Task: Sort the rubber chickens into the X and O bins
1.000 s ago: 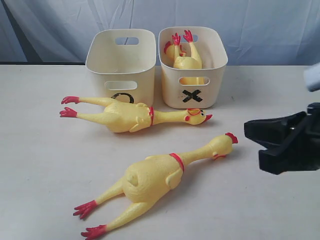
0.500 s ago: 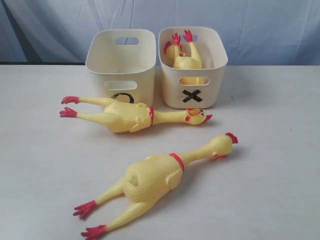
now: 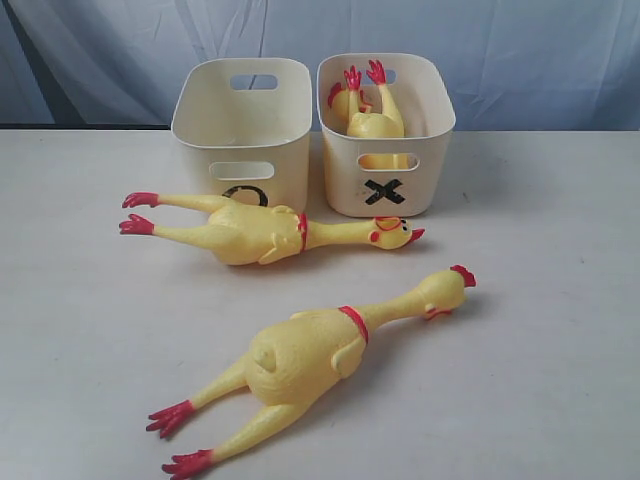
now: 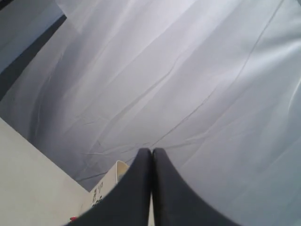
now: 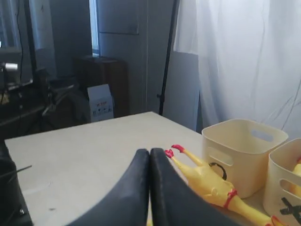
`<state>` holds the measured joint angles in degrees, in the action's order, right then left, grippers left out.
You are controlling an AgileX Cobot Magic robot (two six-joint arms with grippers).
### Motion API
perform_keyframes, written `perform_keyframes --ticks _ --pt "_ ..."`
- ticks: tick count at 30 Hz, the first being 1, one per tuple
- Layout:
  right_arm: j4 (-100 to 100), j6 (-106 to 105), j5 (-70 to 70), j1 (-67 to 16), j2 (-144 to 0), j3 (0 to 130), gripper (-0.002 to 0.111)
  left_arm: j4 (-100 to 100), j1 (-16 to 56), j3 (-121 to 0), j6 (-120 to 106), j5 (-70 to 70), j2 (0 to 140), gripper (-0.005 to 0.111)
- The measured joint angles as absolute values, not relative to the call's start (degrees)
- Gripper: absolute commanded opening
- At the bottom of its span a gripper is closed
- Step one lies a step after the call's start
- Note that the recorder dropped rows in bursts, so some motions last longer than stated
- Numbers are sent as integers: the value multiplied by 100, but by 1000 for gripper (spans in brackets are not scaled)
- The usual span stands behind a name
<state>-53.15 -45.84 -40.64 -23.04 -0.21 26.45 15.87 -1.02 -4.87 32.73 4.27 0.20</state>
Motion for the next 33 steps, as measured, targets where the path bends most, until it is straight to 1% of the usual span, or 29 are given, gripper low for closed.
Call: perform_keyframes --ticks 4,8,13,17,23,31,33 --pt "-4758 -4588 -4169 -2304 -21 2645 0 949 155 -1096 3219 -574 20 0" --pt "-4219 -4598 -4281 -2304 -21 2645 0 968 452 -1567 2771 -1069 176 0" --pt "-3777 -4602 -4455 -2304 -21 2645 0 1794 754 -2218 1025 -1833 913 0" --pt "-3667 -4602 -4490 -2304 -21 2645 0 2683 816 -2713 -645 -2787 1741 0" --pt "-3630 -4602 -4490 -2304 -21 2645 0 3885 816 -3289 -2503 -3685 2916 0" --pt "-3630 -4602 -4591 -2304 -21 2645 0 4140 816 -3933 -3521 -4316 4031 0" --pt "-3630 -4602 -4595 -2304 -21 2645 0 4149 816 -4078 -3690 -4595 4301 2"
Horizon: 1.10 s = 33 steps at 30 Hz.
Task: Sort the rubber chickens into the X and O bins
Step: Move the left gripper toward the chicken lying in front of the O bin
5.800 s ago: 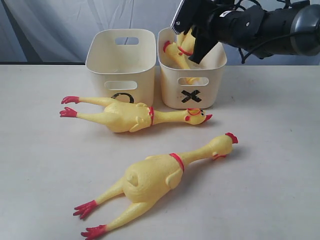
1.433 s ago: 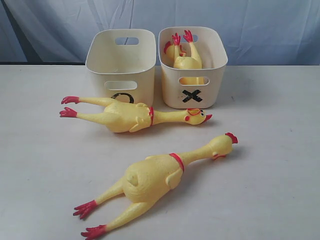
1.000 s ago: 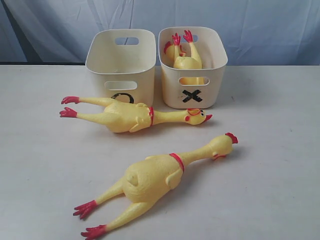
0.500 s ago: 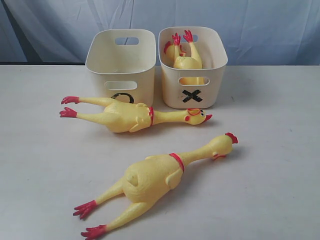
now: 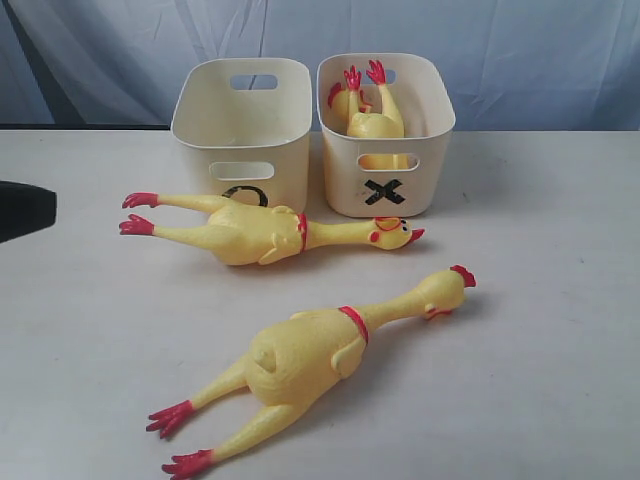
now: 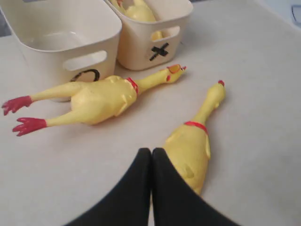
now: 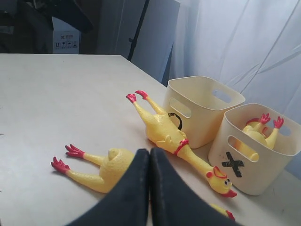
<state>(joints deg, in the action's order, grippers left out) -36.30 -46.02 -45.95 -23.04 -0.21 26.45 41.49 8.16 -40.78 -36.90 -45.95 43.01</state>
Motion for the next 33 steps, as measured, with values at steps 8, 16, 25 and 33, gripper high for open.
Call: perform_keyframes --ticks 8,16,25,33 --pt "-3630 -4602 -4604 -2304 -21 2645 0 4074 1337 -4632 -4284 -5234 5390 28" --pt "-3630 -4602 -4604 -2304 -21 2645 0 3576 2461 -5219 -4375 -4739 6558 56" --pt "-3630 -4602 -4604 -2304 -21 2645 0 3282 3719 -5890 -4351 -3865 7882 56" --pt "-2530 -3416 -4604 -2304 -21 2645 0 3048 4190 -6334 -4239 -3611 8968 56"
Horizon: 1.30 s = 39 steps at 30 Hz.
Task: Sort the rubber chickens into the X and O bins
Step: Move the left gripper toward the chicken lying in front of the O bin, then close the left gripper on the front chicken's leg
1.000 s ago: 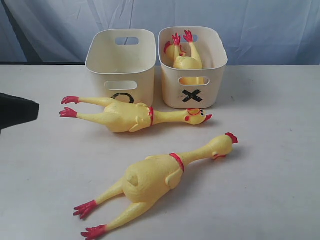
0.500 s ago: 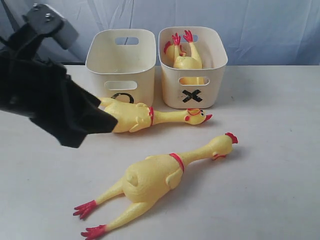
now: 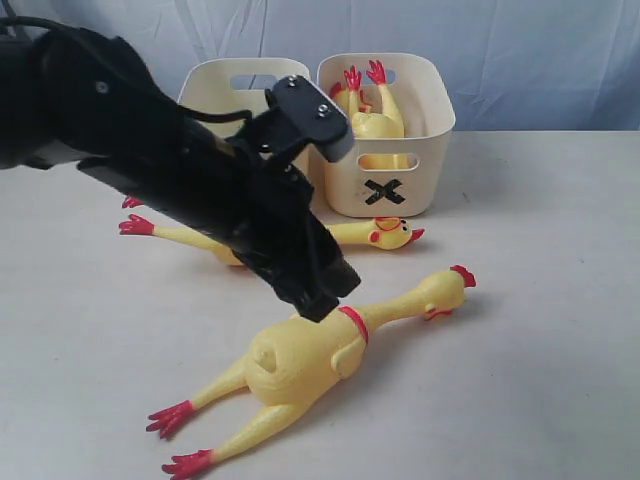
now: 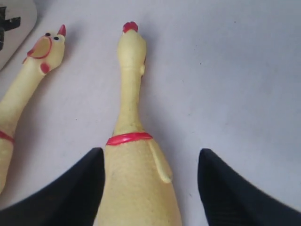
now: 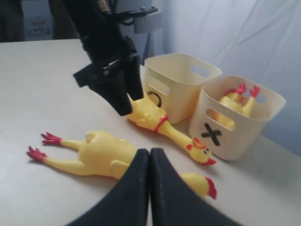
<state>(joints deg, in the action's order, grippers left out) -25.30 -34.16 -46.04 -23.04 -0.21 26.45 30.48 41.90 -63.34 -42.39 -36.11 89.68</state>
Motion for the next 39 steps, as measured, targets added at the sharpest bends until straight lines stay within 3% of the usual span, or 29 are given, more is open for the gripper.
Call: perform_keyframes --ticks 8,35,38,39 --pt "-1233 -2208 -4604 -2304 -21 2645 0 2292 4530 -6888 -3647 -3583 9892 63" --pt "-1183 -2088 -4594 -2365 -21 2645 0 1486 4556 -8691 -2612 -4127 12188 64" --pt "-1193 -2088 -4594 -2390 -21 2645 0 1486 4556 -8818 -2612 -4238 12397 60" --pt "-1193 -2088 -4594 -2390 -21 2645 0 1486 4556 -8828 -2612 -4248 12430 53"
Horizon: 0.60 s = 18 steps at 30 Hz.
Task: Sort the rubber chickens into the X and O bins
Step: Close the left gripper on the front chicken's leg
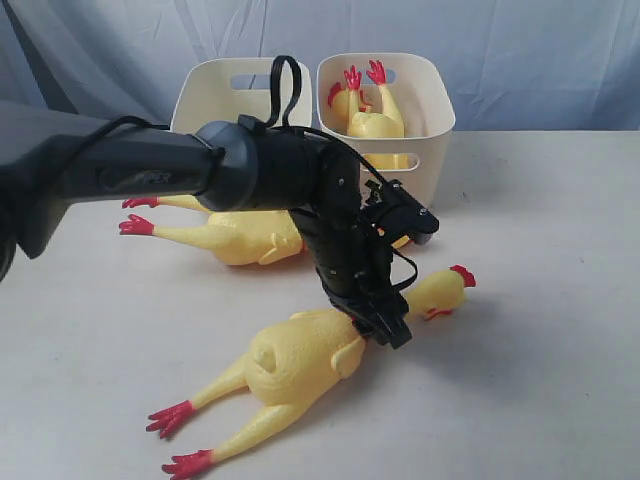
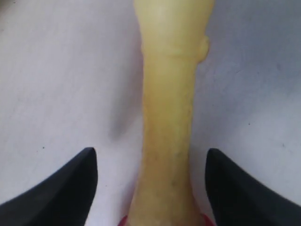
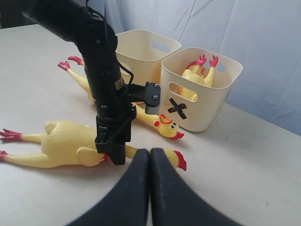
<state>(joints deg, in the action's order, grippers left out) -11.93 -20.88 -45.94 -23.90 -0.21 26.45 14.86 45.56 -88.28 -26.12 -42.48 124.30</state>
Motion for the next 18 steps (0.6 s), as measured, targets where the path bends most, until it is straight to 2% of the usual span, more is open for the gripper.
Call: perform_keyframes --ticks 5,8,18 --pt "-1193 -2075 -4594 -2390 -21 2645 0 1487 4560 -8845 -2589 -4272 12485 15" --pt "-1193 -2075 -4594 -2390 -21 2645 0 1583 4560 -8845 -2590 -4272 12485 0" --pt "-1193 -2075 -4594 -2390 -21 2645 0 2206 4560 -9070 -2636 -5158 12286 0"
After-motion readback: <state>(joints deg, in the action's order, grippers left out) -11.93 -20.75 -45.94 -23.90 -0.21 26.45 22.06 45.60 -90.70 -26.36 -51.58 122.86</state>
